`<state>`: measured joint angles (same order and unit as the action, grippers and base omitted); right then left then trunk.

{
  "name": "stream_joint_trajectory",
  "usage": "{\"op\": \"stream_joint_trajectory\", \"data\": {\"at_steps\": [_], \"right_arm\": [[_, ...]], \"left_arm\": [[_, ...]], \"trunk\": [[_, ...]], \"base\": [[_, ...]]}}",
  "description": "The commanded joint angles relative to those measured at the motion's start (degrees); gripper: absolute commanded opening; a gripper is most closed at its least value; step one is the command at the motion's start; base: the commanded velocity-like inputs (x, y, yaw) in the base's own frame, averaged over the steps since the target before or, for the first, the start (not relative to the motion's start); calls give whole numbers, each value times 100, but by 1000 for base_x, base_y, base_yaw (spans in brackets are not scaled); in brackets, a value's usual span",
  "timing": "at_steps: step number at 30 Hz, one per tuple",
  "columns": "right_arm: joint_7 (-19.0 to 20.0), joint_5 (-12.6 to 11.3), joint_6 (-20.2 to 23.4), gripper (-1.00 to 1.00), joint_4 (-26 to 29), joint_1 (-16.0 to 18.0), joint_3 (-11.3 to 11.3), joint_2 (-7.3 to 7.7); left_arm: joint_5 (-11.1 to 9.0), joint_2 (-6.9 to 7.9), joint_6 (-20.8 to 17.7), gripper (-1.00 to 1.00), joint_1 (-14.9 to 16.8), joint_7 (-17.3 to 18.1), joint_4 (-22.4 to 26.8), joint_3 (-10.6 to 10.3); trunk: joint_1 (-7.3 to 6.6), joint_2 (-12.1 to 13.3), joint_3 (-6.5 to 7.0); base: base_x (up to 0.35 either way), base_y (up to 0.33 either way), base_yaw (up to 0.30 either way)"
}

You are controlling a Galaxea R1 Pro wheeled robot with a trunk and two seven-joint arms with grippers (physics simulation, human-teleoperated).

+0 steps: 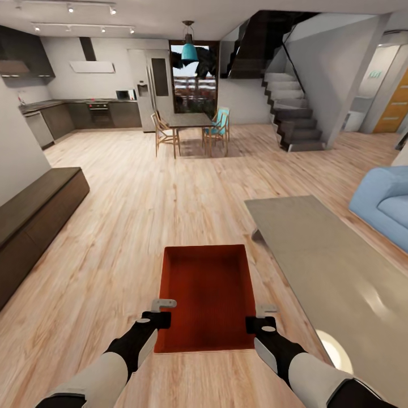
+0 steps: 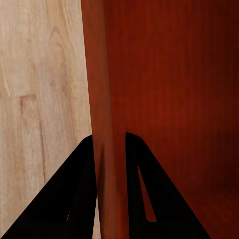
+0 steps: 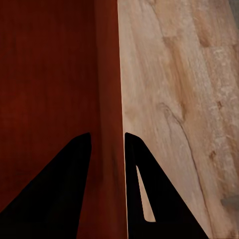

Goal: Move the two storage containers from the living room to the garage. In the garage, place one container on the floor and stack the other container on top of it (either order is fine).

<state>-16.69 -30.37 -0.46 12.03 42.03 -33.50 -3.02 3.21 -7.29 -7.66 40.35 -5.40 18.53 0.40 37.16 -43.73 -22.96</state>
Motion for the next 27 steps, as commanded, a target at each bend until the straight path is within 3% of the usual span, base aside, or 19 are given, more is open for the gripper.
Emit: {"op": "stream_joint_trajectory", "data": {"at_steps": [1, 27], "right_arm": [[-81, -21, -16, -100, -8, 7, -8, 4], [-80, -20, -15, -100, -8, 7, -16, 4]], "left_arm": [[55, 0, -37, -100, -1, -50, 10, -64], [50, 0, -43, -100, -1, -49, 10, -59]], "trunk": [[4, -5, -6], [4, -5, -6]], "base": [[323, 0, 0], [323, 0, 0]]}}
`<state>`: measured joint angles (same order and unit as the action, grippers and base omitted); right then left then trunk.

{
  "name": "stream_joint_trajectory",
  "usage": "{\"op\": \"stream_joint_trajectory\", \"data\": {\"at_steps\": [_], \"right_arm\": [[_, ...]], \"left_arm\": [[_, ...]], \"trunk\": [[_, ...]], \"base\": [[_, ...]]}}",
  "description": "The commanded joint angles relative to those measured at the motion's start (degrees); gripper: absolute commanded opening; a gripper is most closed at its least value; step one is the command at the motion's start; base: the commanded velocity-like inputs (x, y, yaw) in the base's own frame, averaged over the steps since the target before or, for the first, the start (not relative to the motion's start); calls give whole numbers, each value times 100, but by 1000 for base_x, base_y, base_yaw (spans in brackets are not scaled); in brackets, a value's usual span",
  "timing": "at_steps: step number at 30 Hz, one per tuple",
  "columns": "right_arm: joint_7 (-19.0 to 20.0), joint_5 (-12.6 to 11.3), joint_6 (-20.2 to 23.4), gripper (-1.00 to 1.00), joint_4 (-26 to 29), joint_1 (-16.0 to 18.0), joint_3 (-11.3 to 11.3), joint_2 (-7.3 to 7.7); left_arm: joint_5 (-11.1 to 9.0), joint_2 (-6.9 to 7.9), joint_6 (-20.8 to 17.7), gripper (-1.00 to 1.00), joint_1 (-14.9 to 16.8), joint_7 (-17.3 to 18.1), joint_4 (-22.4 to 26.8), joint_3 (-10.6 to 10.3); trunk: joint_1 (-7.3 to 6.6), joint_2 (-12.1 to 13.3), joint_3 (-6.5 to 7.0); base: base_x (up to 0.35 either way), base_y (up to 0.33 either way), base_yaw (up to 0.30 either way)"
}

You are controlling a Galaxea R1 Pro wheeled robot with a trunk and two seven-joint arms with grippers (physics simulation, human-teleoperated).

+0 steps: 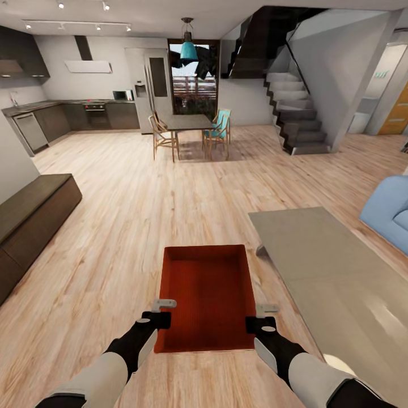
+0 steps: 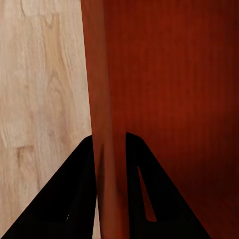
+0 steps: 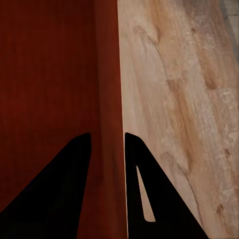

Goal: Move the two storage containers from the living room to the garage. In the garage, place one container on the floor and stack the other container on top of it (either order is fine).

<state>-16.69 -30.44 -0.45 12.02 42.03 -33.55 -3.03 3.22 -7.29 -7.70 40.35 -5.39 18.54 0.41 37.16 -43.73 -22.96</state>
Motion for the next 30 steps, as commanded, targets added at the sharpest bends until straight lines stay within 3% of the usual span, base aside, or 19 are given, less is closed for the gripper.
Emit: {"op": "stream_joint_trajectory", "data": {"at_steps": [1, 16, 30], "right_arm": [[-80, -13, -16, -100, -7, 7, -11, 4], [-87, -15, -9, -100, -7, 7, -11, 4], [-81, -15, -8, -100, -7, 7, -11, 4]], "left_arm": [[49, 0, -38, -100, 0, -50, 9, -61], [54, 0, -38, -100, 0, -50, 9, -62], [55, 0, -38, -100, 0, -50, 9, -59]], "trunk": [[4, -5, -6], [4, -5, -6], [4, -5, -6]], "base": [[323, 0, 0], [323, 0, 4], [323, 0, 171]]}}
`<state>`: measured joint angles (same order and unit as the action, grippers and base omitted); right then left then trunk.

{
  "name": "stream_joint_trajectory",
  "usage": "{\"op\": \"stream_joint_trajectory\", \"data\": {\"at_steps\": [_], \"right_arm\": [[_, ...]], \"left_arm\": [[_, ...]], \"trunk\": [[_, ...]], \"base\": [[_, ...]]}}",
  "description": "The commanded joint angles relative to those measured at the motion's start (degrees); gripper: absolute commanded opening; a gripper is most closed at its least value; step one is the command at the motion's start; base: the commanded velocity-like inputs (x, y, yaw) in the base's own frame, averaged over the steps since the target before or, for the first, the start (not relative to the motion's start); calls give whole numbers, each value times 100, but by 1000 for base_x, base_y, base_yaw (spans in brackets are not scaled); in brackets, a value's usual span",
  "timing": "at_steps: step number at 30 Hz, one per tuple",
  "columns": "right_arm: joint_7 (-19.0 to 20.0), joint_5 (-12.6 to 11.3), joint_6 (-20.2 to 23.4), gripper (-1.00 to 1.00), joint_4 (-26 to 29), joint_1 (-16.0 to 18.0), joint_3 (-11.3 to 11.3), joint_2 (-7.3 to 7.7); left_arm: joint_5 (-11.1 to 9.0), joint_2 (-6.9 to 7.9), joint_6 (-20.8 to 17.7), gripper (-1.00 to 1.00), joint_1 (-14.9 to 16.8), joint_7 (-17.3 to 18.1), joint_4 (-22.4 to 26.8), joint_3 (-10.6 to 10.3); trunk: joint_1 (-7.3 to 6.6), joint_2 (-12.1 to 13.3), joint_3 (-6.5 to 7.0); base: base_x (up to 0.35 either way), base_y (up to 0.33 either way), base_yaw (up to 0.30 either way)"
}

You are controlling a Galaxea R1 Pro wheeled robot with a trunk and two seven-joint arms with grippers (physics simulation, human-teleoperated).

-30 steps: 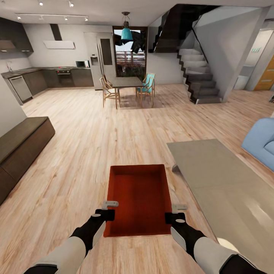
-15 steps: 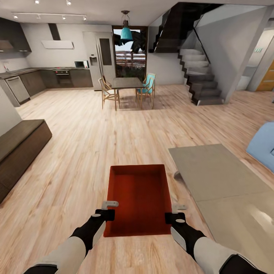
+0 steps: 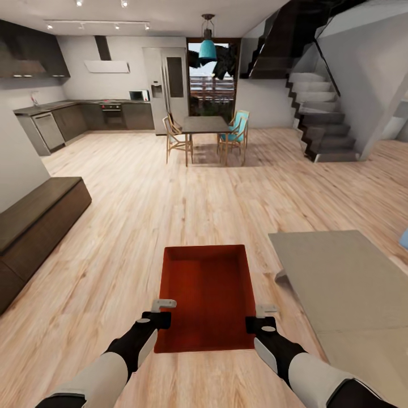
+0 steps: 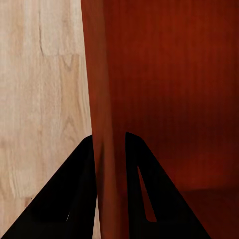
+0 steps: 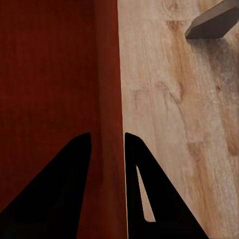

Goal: Move the two storage containers from the living room to the garage. In the garage, place one container on the floor and stack the other container on top of it (either order is fine).

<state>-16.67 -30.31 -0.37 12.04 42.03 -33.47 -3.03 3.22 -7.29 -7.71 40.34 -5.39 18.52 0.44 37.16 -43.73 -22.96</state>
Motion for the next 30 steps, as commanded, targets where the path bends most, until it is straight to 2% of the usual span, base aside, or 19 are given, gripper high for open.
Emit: {"op": "stream_joint_trajectory", "data": {"at_steps": [1, 30], "right_arm": [[-85, -28, -15, -100, -9, 7, -19, 4], [-88, -28, -19, -100, -9, 7, -19, 4]], "left_arm": [[55, 0, -38, -100, 0, -50, 11, -62], [56, 0, -38, -100, 0, -50, 11, -61]], "trunk": [[4, -5, -6], [4, -5, -6]], "base": [[323, 0, 10], [323, 0, 1]]}}
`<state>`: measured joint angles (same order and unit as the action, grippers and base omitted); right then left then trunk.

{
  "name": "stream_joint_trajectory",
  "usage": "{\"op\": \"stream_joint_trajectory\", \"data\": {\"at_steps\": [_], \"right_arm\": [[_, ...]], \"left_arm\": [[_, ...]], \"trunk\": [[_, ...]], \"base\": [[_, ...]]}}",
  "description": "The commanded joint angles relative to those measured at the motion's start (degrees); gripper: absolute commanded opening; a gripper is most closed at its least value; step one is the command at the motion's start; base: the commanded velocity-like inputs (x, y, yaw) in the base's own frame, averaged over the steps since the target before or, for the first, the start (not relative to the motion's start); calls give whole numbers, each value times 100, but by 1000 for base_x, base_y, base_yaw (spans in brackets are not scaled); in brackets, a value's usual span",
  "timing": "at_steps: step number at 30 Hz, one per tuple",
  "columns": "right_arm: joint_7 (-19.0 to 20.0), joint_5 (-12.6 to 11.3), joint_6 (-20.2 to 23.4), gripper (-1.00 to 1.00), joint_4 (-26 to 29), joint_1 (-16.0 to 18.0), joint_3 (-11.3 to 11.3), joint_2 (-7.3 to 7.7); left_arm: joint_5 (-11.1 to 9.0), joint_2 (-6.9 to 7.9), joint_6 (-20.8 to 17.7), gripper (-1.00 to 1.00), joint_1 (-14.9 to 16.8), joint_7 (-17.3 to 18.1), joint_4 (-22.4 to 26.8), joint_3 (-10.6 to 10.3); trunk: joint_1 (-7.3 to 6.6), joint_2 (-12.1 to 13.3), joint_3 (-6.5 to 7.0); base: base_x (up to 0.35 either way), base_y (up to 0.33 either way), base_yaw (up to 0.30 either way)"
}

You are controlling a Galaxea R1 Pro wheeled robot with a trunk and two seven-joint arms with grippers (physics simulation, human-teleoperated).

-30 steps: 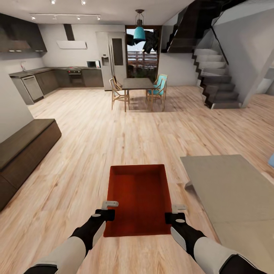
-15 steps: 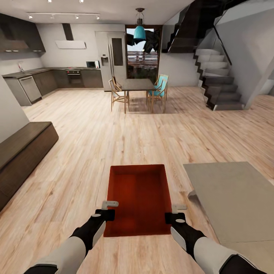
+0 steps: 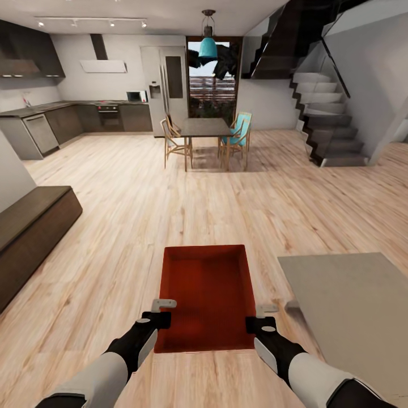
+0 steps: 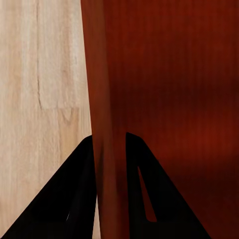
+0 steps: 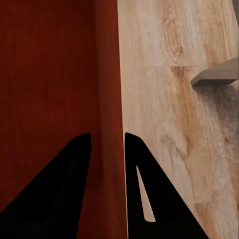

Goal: Move the two storage containers from the living room to the garage. In the garage, place one container on the floor and stack the other container on top of it (either order is fine).

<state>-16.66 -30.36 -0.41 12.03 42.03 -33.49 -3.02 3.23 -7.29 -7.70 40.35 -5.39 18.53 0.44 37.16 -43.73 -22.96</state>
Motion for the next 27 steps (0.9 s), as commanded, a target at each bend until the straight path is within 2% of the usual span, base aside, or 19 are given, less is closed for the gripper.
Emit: {"op": "stream_joint_trajectory", "data": {"at_steps": [1, 27], "right_arm": [[-86, -23, -16, -100, -8, 7, -17, 4], [-87, -23, -20, -100, -8, 7, -17, 4]], "left_arm": [[55, 0, -38, -100, 0, -50, 11, -61], [55, 0, -38, -100, 0, -50, 4, -62]], "trunk": [[4, -5, -6], [4, -5, -6]], "base": [[323, 0, 0], [323, 0, 0]]}}
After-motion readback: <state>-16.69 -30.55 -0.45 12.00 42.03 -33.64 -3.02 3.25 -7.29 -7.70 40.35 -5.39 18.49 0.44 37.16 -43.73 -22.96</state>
